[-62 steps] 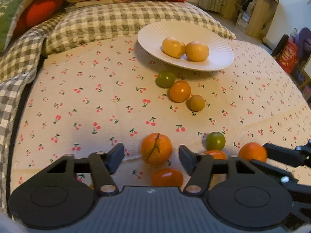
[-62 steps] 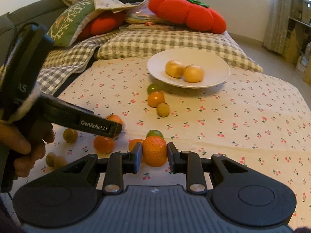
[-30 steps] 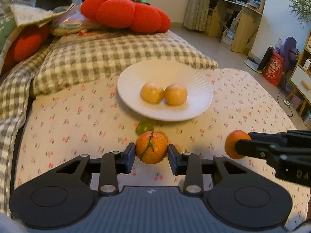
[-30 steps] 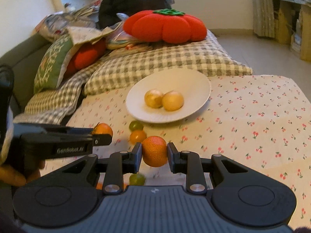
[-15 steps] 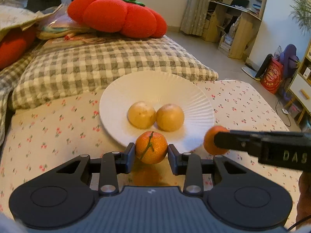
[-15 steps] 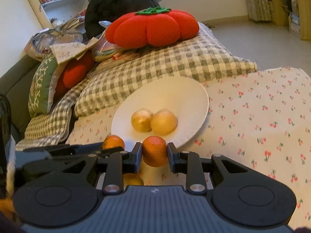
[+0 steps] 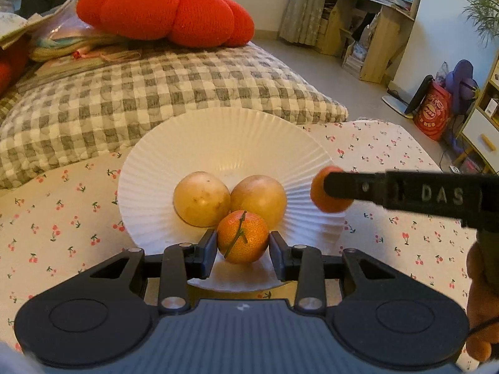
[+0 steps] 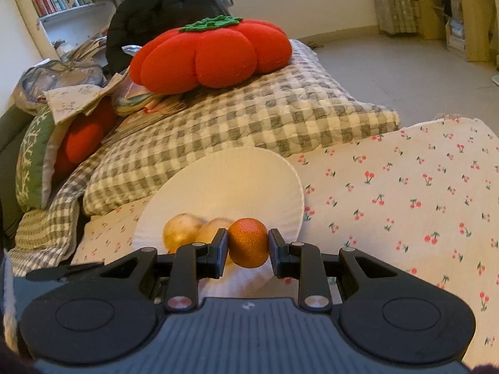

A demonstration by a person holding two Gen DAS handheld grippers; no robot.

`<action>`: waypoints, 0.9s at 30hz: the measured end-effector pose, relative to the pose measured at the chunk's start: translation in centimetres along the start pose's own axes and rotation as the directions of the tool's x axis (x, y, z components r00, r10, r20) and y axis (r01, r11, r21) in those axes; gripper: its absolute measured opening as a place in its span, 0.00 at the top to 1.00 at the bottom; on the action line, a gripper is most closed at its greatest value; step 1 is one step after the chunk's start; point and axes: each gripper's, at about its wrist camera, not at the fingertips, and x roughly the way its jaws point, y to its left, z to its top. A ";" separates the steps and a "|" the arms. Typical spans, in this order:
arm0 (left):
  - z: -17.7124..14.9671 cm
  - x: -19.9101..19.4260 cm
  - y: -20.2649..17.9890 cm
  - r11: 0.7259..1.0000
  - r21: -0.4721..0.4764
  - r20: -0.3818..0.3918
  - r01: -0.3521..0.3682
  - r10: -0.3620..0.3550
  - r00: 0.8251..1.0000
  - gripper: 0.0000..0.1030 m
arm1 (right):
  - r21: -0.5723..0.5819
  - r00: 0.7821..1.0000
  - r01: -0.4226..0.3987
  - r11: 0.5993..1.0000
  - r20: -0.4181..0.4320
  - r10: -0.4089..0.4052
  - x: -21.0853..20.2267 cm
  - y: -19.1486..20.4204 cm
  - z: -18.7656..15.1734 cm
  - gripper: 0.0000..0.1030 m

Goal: Organize fruits
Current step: 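Carry both tangerines onto the white plate and open both tools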

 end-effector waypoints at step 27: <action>-0.9 -3.1 3.2 0.988 -0.136 0.045 0.074 -0.068 0.997 0.63 | -0.039 0.996 -0.087 0.995 -0.025 0.086 6.9 2.8 2.7 0.76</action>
